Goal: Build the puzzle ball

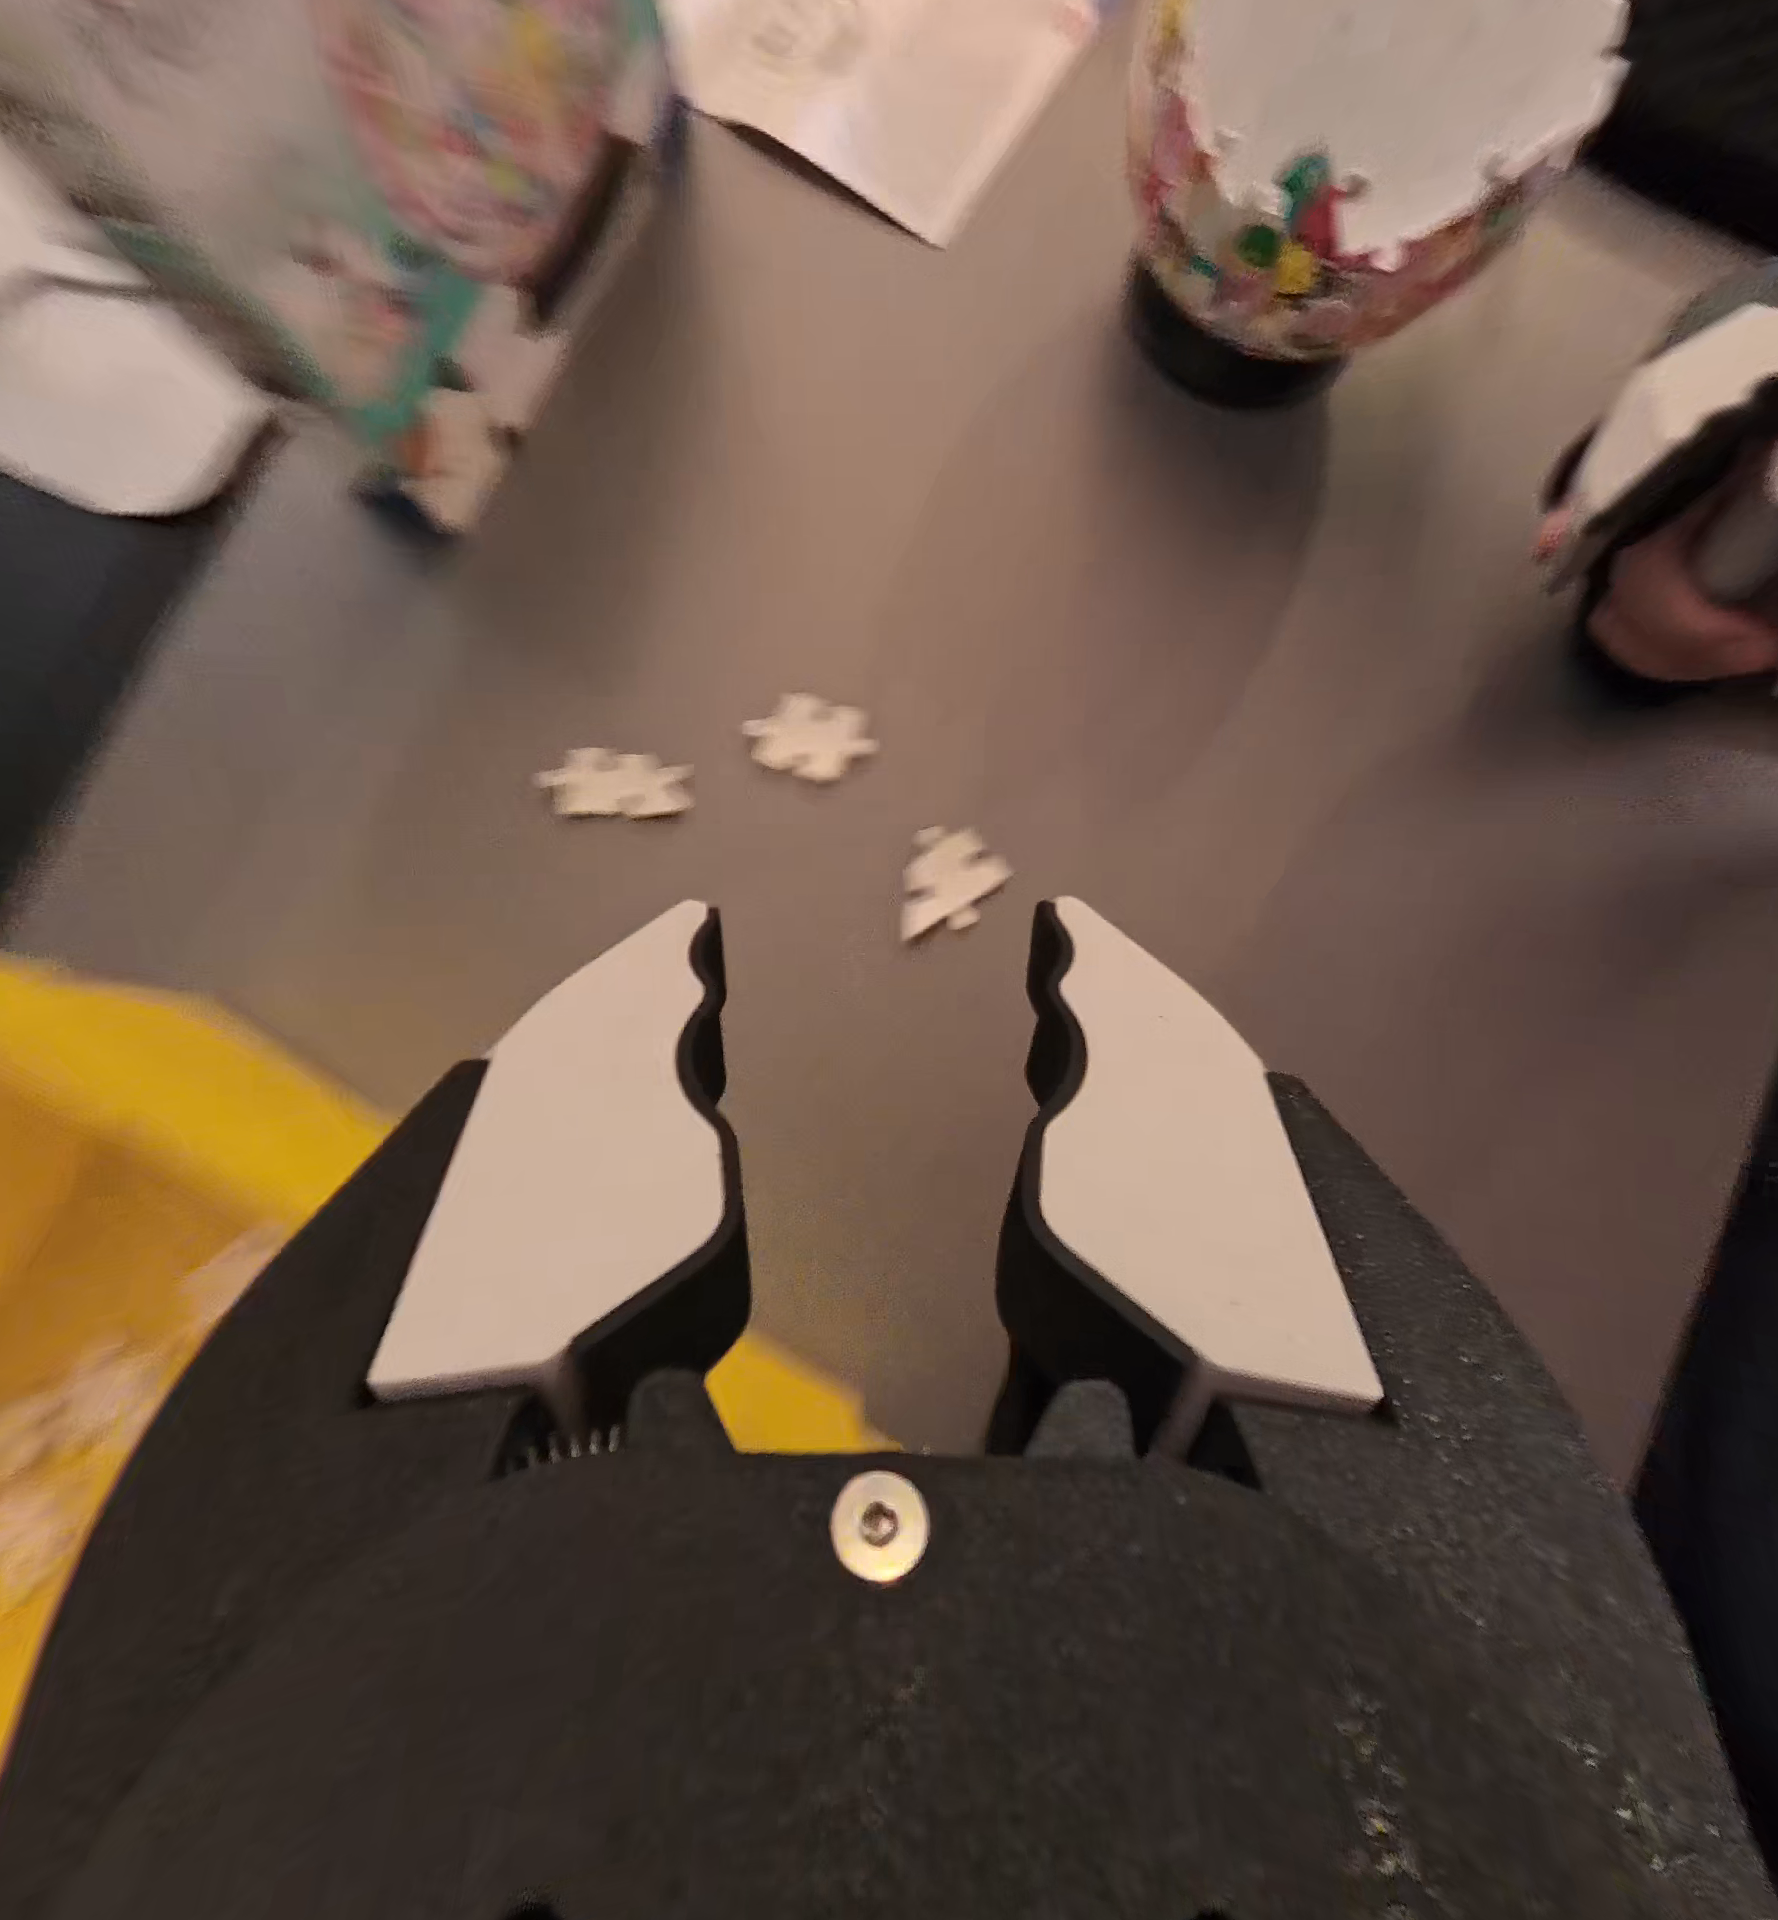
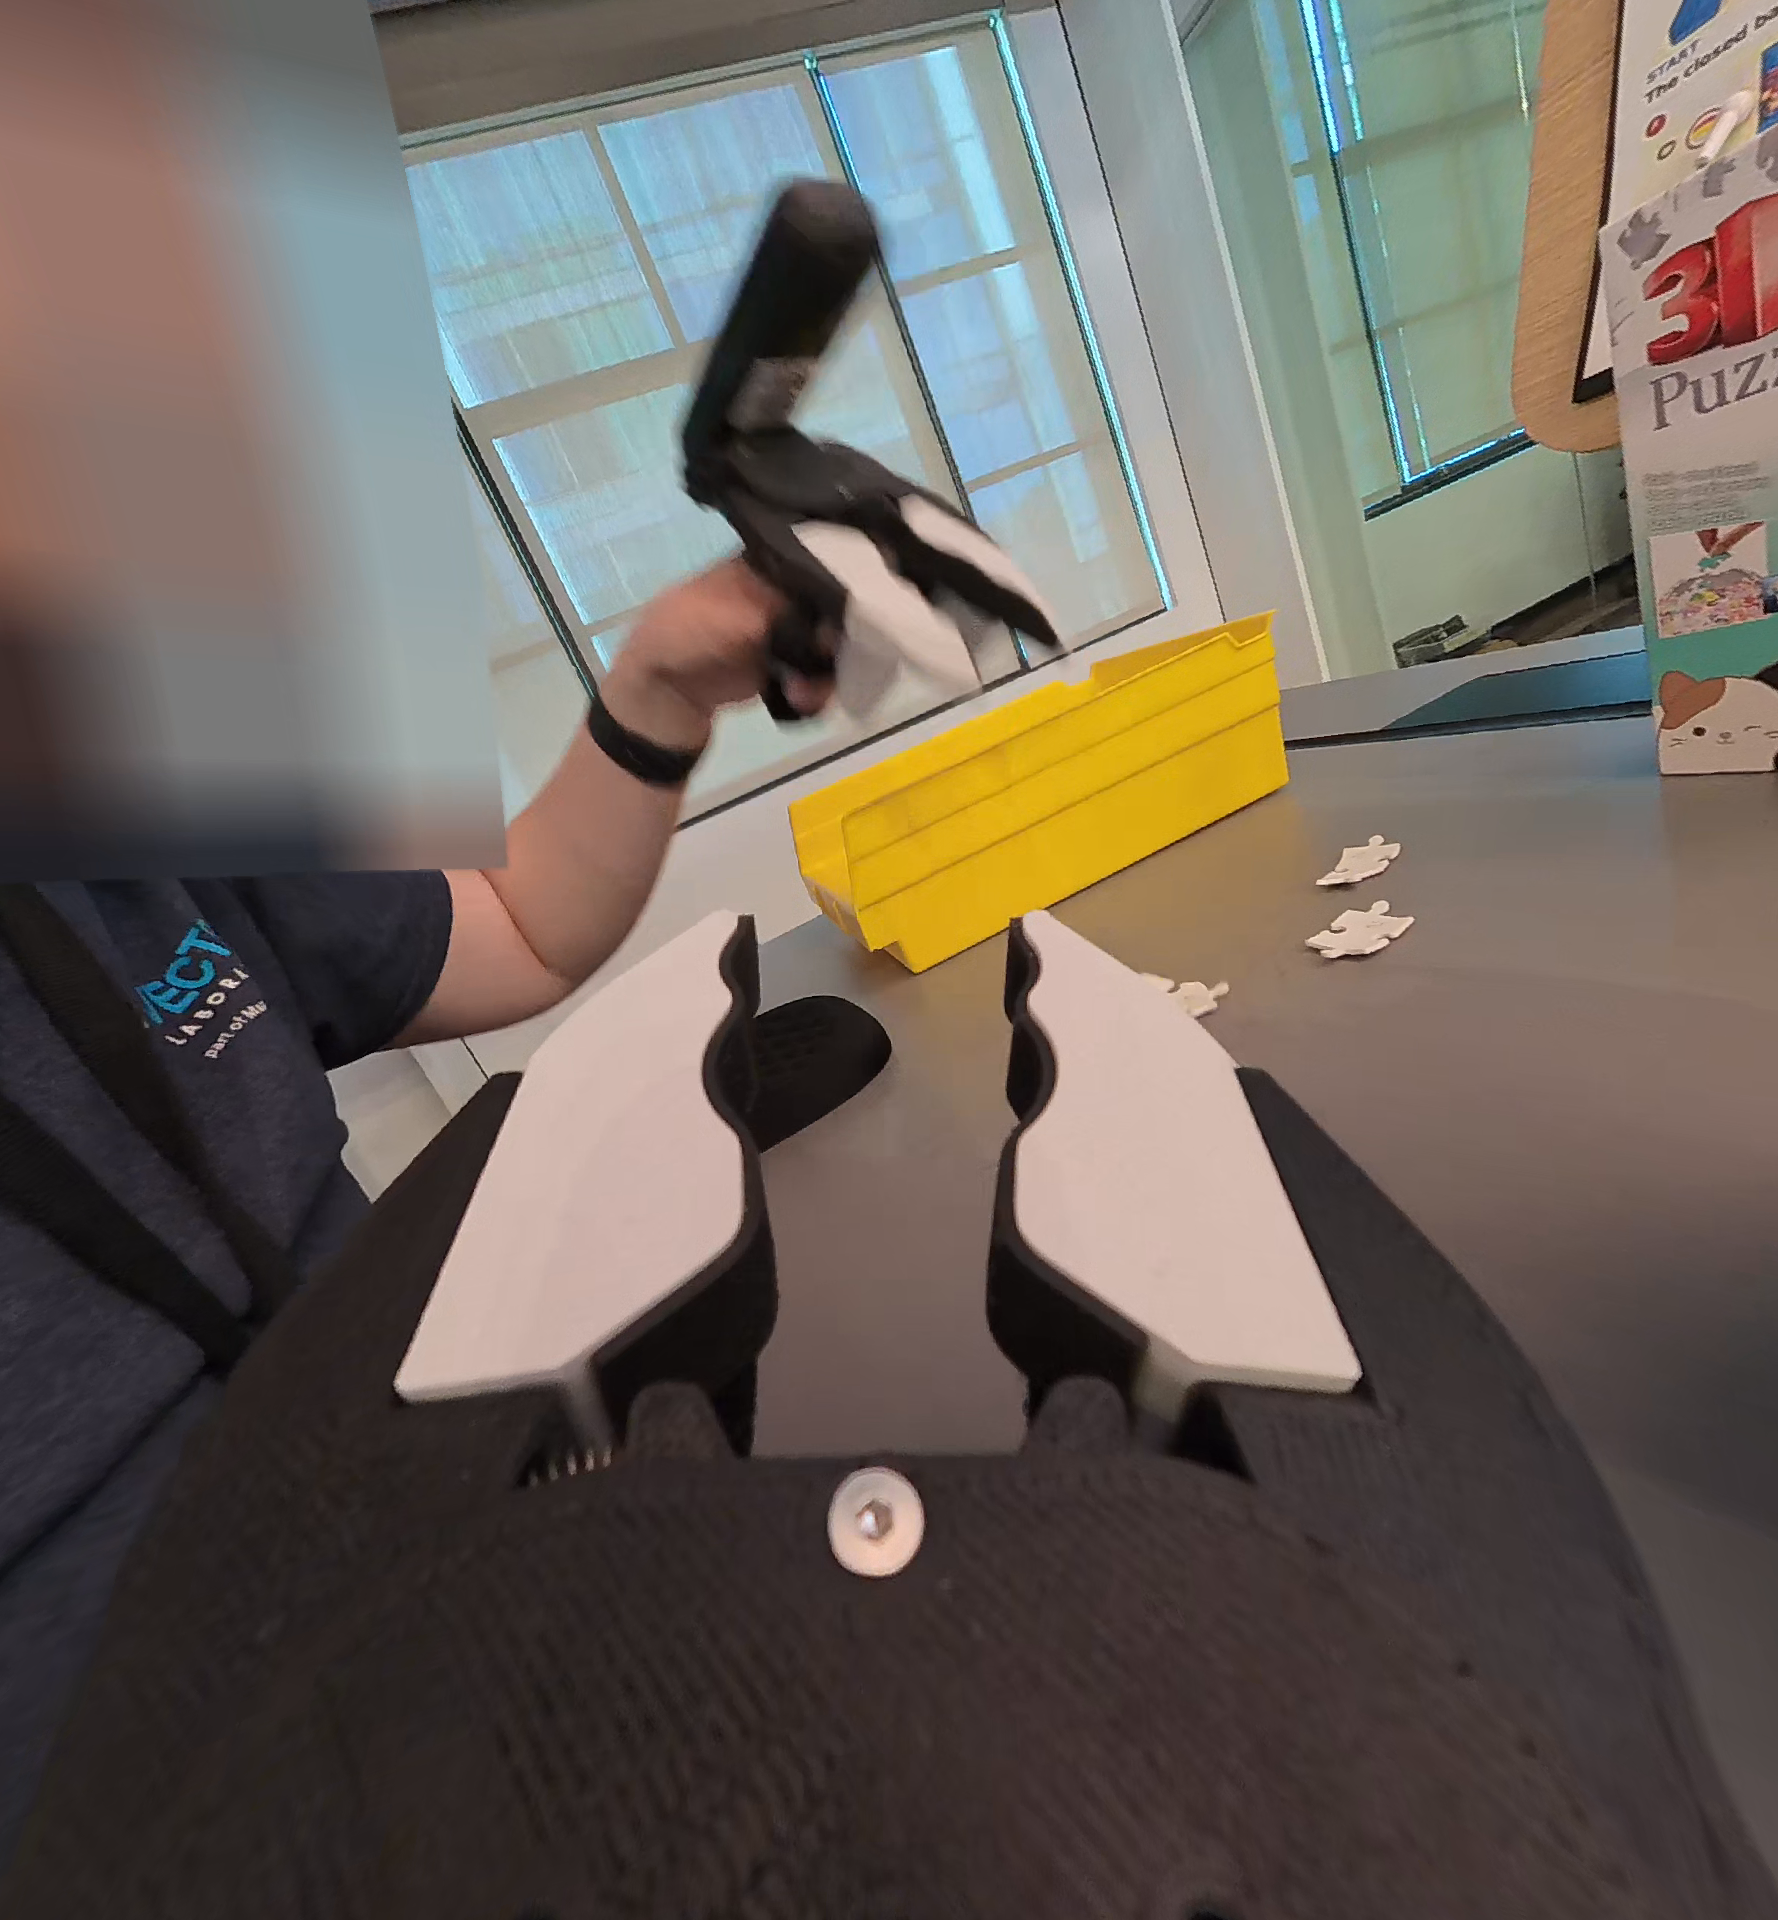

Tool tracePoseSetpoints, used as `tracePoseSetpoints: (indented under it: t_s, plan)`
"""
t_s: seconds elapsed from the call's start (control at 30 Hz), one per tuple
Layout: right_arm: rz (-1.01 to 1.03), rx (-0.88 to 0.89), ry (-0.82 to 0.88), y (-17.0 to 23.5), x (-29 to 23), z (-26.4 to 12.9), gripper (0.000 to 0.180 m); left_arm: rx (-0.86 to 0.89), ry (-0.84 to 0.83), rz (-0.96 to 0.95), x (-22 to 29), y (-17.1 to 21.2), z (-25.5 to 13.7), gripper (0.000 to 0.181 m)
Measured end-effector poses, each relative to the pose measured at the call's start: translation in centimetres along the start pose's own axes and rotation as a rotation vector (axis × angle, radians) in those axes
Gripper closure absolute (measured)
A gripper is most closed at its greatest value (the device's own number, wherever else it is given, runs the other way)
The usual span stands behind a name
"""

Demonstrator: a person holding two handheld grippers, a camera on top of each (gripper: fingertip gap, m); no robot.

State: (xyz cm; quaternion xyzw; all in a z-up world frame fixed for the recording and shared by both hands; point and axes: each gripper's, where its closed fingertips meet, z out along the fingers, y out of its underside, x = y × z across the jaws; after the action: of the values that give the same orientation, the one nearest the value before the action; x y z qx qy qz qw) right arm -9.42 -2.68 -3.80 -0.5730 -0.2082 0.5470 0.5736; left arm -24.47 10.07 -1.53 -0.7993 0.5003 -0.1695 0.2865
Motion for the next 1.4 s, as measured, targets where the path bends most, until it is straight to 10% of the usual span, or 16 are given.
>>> tracePoseSetpoints:
  t_s: [0.2,0.53,0.8,1.4]
  plan:
    - [0.022,0.004,-0.004,-0.1,0.2,0.0,0.133,-0.089,-0.408,-0.062,-15.6,2.7,-12.4,0.141]
    - [0.03,0.01,0.0,-0.2,0.4,0.0,0.133,-0.658,-0.283,-0.136,-25.2,17.0,-3.5,0.127]
    - [0.037,0.012,-0.006,-0.2,0.4,-0.1,0.133,-0.61,-0.349,-0.548,-27.8,17.3,0.4,0.135]
    - [0.044,0.006,-0.029,-0.1,0.1,0.0,0.132,-0.621,-0.344,-0.661,-27.9,19.1,2.2,0.155]
